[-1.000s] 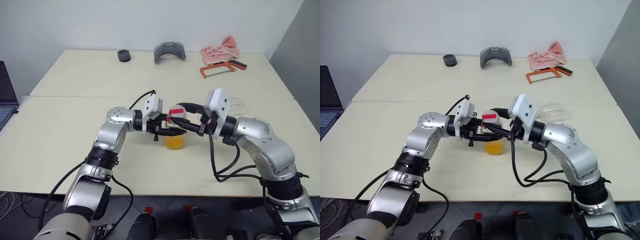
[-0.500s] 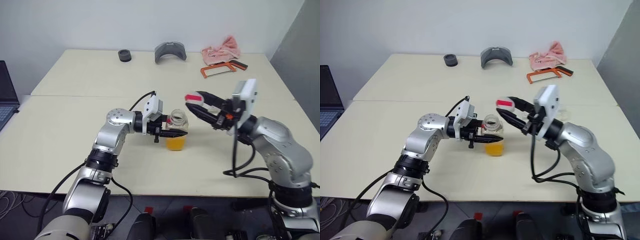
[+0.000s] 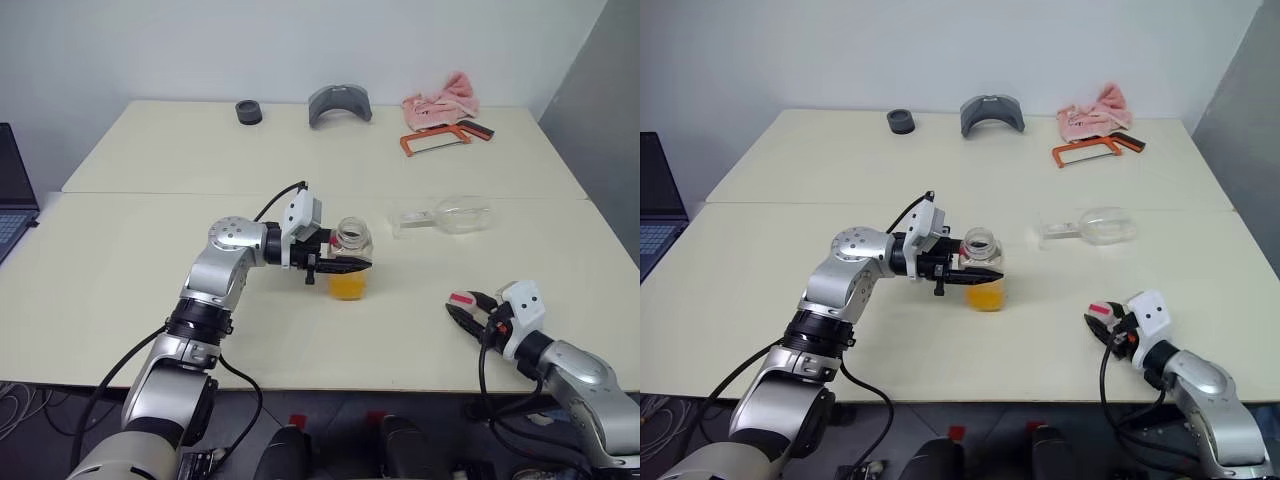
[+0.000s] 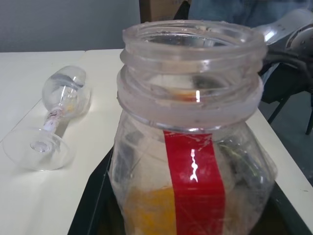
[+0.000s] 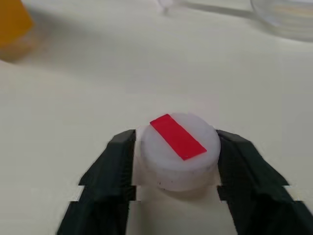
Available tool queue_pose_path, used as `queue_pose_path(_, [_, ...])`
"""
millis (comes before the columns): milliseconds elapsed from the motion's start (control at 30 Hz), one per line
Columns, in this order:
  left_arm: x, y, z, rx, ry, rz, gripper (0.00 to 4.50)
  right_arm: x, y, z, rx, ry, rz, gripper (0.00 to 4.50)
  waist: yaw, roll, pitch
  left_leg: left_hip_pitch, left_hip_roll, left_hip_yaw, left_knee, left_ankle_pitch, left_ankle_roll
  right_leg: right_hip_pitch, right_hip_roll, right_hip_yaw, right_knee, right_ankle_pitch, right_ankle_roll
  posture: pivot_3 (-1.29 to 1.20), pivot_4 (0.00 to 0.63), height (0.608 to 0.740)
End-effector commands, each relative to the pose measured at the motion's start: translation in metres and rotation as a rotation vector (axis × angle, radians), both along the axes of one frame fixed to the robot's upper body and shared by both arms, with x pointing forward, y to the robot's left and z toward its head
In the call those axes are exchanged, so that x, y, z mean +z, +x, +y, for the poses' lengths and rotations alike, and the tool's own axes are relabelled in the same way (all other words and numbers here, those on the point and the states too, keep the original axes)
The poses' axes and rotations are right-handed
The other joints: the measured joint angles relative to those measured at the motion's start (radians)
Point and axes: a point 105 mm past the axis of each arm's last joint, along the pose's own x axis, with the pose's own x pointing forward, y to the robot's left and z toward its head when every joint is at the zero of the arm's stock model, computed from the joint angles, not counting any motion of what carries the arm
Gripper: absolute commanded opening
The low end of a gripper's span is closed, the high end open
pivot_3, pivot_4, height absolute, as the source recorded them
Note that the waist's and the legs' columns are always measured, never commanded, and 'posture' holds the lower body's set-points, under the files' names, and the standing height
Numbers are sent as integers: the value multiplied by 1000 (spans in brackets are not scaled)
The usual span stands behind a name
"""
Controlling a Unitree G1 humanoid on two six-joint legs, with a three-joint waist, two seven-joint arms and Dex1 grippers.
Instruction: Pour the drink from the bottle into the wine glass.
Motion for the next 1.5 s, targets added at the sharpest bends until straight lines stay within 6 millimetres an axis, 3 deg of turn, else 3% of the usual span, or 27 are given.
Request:
queue_pose_path(33, [17, 2, 7, 27, -38, -56, 1725, 20, 1, 4, 31, 12, -81, 3700, 0, 0, 0, 0, 0, 0, 0, 0, 0, 0, 0, 0, 0, 0, 0, 0, 150, 740])
queue_pose_path(100, [18, 4, 13, 59, -37, -66, 1725, 29, -3, 6, 75, 20, -86, 4387, 0, 0, 0, 0, 0, 0, 0, 0, 0, 0, 0, 0, 0, 0, 0, 0, 150, 740])
queue_pose_path(133, [19, 6, 15, 77, -39, -77, 1725, 33, -5, 7, 97, 18, -92, 4486, 0, 0, 0, 0, 0, 0, 0, 0, 0, 0, 0, 0, 0, 0, 0, 0, 150, 740])
queue_pose_path(233, [25, 13, 28, 177, -74, -92, 1725, 44, -10, 14, 193, -29, -90, 4500, 0, 0, 0, 0, 1, -1, 0, 0, 0, 0, 0, 0, 0, 0, 0, 0, 150, 740])
queue_pose_path(333, [28, 19, 41, 293, -114, -99, 1725, 40, -11, 19, 257, -124, -75, 4500, 2, 0, 0, 0, 1, -2, 0, 0, 0, 0, 0, -1, 0, 0, 0, 0, 150, 740])
queue_pose_path(400, [31, 31, 58, 435, -140, -122, 1725, 52, -10, 37, 331, -107, -115, 4500, 1, 0, 0, 0, 1, -2, 0, 0, 0, 1, 0, -1, 0, 0, 0, 0, 150, 740])
queue_pose_path(567, [40, 70, 133, 955, -211, -215, 1724, 77, 0, 103, 556, -54, -204, 4500, -8, -1, 0, 1, 2, -2, 1, 0, 0, 0, 0, 0, 0, 0, 0, 0, 150, 740])
queue_pose_path(800, [35, 84, 195, 1295, -277, -183, 1723, 89, 35, 193, 665, -22, -232, 4500, -4, -2, 1, 0, 1, -5, 1, 2, -3, -1, -2, -3, 1, 0, 0, 0, 150, 740])
queue_pose_path(1033, [26, 88, 215, 1394, -324, -127, 1722, 96, 48, 237, 711, -39, -227, 4500, 11, -3, 0, -2, -1, -6, 1, 3, -5, -2, -5, -5, -1, 0, 0, 0, 150, 740])
queue_pose_path(1333, [4, 94, 227, 1471, -302, -70, 1722, 105, 61, 249, 673, -31, -242, 4500, 8, -3, -1, -1, -1, -6, 1, 3, -5, -2, -4, -5, 1, 0, 0, 0, 150, 740])
queue_pose_path(1500, [-2, 94, 231, 1490, -335, -28, 3356, 110, 62, 252, 661, -8, -250, 4500, -4, -3, -1, -1, -1, -6, 1, 2, -5, -2, -4, -5, 2, 0, 0, 0, 150, 740])
